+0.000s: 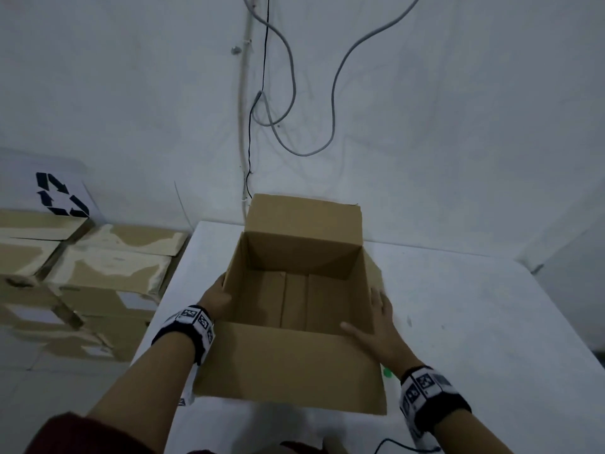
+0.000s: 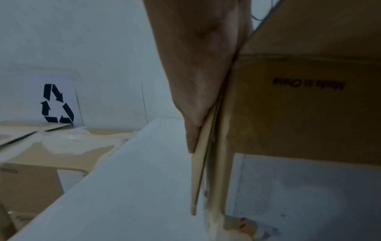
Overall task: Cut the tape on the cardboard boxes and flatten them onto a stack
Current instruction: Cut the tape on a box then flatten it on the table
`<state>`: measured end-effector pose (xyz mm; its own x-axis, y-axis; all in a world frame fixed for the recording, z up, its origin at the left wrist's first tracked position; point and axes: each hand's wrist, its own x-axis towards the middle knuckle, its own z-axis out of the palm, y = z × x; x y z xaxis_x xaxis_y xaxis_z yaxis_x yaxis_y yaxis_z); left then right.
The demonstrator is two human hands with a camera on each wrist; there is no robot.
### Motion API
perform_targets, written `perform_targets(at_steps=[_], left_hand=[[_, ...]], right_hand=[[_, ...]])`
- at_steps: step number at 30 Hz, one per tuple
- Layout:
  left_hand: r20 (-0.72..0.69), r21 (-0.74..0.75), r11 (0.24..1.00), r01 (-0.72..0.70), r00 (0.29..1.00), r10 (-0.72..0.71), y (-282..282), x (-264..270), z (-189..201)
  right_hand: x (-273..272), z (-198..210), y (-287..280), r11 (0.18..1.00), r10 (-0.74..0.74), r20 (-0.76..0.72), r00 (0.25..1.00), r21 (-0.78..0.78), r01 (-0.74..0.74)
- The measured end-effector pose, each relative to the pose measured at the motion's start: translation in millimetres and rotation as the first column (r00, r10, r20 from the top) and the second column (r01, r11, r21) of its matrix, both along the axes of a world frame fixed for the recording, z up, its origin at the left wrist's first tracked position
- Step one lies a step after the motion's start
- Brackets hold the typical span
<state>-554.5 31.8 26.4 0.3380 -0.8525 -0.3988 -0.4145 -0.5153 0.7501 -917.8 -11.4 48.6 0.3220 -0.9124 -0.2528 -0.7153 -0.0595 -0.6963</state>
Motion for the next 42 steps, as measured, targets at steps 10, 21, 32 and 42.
perform_targets(at_steps=[10, 21, 32, 42], left_hand=[[-0.05, -0.01, 1.0, -0.012, 0.999, 0.011, -1.5, -3.8, 1.8], [0.029, -0.052, 0.719, -0.693, 0.718, 0.695, 29.3, 32.4, 17.6], [-0.748, 0.188, 0.807, -0.559, 0.452, 0.487, 17.9, -22.5, 30.2], [-0.729, -0.359, 0.705, -0.612, 0.655, 0.197, 15.3, -15.5, 115.0]], right_hand=[[7.8, 16.9, 24.2, 0.844, 0.336, -0.58, 0.742, -0.164, -0.511], [62.3, 66.7, 0.0, 0.922, 0.291, -0.226, 0.93, -0.192, -0.335], [75.3, 99.9, -24.0, 0.961, -0.163, 0.275, 0.947, 0.26, 0.089], [60.4, 72.0, -25.1, 0.886, -0.362, 0.39, 0.847, 0.425, 0.183]])
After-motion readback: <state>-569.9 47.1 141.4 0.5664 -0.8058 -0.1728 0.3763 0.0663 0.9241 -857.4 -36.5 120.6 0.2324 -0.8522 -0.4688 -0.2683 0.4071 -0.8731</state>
